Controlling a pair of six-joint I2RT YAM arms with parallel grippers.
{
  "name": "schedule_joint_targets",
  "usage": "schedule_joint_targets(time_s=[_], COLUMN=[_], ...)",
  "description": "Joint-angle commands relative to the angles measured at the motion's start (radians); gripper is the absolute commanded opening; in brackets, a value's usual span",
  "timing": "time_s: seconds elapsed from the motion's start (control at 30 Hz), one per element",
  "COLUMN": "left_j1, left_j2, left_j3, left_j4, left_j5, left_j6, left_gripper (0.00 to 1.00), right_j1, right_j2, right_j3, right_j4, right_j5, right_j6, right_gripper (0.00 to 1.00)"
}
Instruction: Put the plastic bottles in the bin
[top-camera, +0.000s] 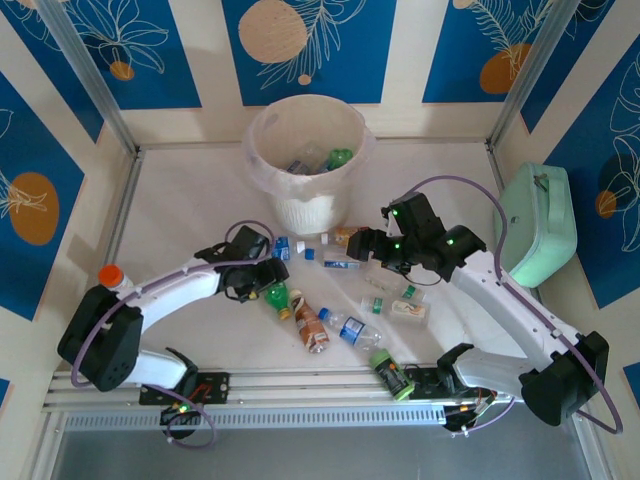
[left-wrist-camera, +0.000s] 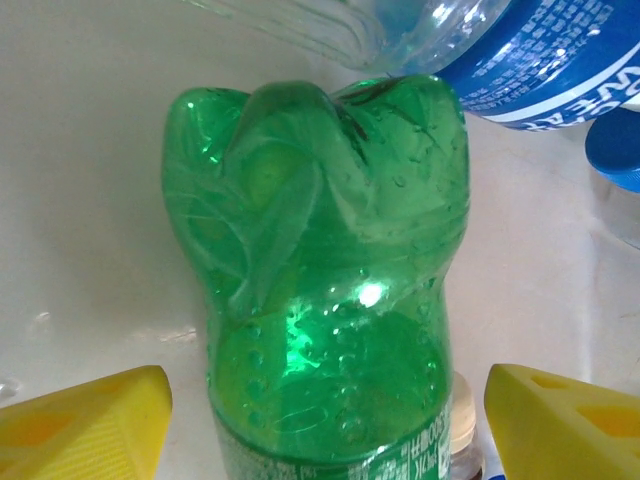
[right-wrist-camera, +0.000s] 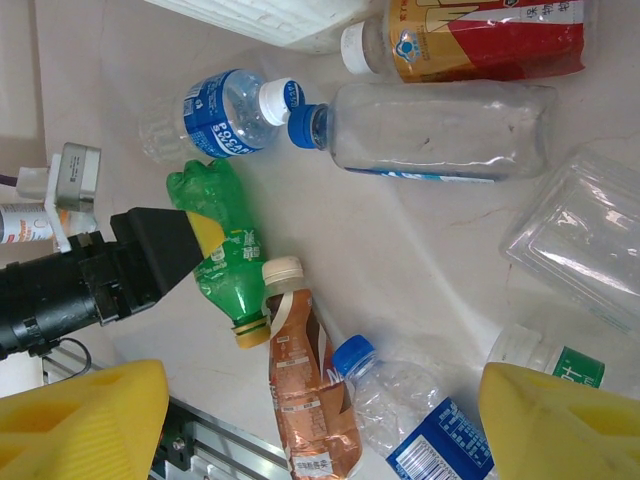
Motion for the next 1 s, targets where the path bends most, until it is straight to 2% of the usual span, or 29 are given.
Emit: schedule_joint_targets(time_s=[0.0,0.27,0.73,0.83,0.97], left_j1=[-0.014,-0.019,-0.022,-0.031,-0.046], left_j2=[0.033,0.072,0.008,-0.041,-0.147], left_j3=[-0.014,-0.021,0.014,0.040,0.063], left_j4=[0.038,0.058,-0.002,-0.013,0.099], left_j5=[0.021,0.022,0.014,0.032,0.134], left_j6=[-0.019,-0.016,0.053,0.089,0.163], left_gripper=[0.78,0.68,0.55,0.54,0.54], right_j1=[0.008,0.006,0.004,0.004,0.003], right_j2=[0.007,0.008,-0.007,-0.020,-0.021], right_j3=[0.025,0.043,0.082,0.108,0.163], right_j4=[0.000,-0.005,-0.013,-0.017,-0.012], right_j5=[-0.016,-0.018,-0.027,-0.042,-0.083], right_j6=[0.005,0.005,0.014,0.019,0.028], right_gripper=[0.81,0.81,0.81,0.81,0.82])
